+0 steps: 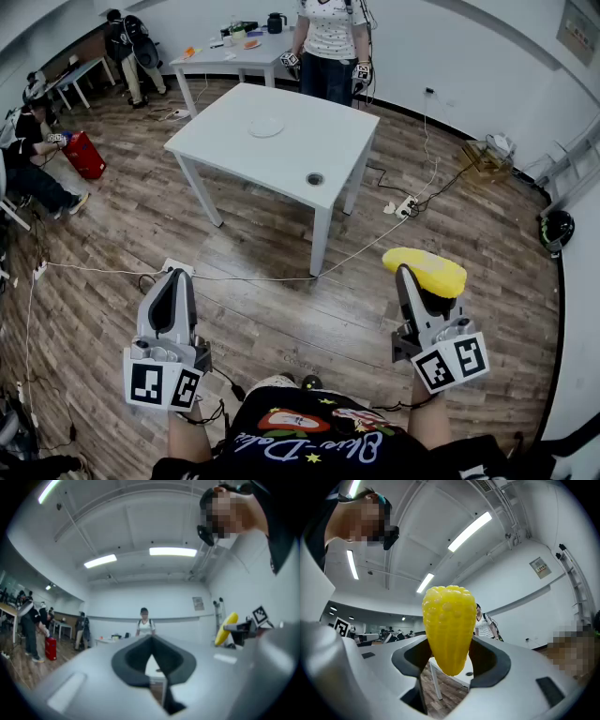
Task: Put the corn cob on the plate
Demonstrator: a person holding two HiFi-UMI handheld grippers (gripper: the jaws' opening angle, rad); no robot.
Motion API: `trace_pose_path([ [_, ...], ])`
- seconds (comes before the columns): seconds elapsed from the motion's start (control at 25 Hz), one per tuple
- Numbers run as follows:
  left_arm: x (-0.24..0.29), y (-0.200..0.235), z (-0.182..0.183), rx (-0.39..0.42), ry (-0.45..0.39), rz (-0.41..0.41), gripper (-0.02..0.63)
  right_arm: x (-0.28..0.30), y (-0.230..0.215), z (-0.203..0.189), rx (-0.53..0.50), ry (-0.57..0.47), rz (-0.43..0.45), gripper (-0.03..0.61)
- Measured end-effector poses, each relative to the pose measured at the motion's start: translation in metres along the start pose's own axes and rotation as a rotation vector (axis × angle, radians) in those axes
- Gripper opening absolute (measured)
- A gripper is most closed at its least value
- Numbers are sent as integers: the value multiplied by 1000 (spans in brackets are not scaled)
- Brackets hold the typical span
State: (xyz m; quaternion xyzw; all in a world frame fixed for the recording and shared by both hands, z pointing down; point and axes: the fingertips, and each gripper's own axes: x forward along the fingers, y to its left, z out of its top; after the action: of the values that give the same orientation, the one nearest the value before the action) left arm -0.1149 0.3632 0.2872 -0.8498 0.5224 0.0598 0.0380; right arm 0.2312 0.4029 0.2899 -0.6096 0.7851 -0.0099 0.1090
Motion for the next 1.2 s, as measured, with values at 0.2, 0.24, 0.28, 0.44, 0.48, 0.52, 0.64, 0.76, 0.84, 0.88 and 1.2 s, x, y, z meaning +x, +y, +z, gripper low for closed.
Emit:
trace_pose_path([
  [0.2, 20, 10, -2, 12, -1, 15, 3, 29, -10, -10, -19, 11, 38, 256],
  [0.24, 22, 9, -4, 21, 0, 19, 3, 34, -15, -12, -31, 16, 40, 255],
  [0.28, 24, 10, -6, 31, 5, 26, 3, 42, -20, -14, -34, 19, 40, 255],
  [0.44, 39, 32, -25, 31, 42, 62, 3, 81, -27, -36, 26, 46, 52, 255],
  [0.48, 46, 40, -30, 25, 42, 69, 3, 92, -28, -43, 32, 57, 57, 255],
  [0.52, 56, 48, -34, 21, 39, 74, 3, 105, -29, -49, 34, 65, 61, 255],
  [0.64, 95, 79, -49, 13, 18, 79, 3, 154, -32, -67, 33, 72, 71, 255],
  [0.76, 155, 114, -62, 12, -2, 66, 3, 218, -44, -82, 42, 67, 66, 256],
  [0.84, 204, 144, -71, 15, -7, 47, 3, 271, -54, -92, 55, 66, 51, 255],
  [0.88, 229, 162, -73, 19, -10, 35, 3, 300, -57, -97, 58, 64, 42, 255],
  [1.2, 428, 266, -83, 196, 29, -93, 3, 489, -78, -125, 69, 115, -51, 255],
])
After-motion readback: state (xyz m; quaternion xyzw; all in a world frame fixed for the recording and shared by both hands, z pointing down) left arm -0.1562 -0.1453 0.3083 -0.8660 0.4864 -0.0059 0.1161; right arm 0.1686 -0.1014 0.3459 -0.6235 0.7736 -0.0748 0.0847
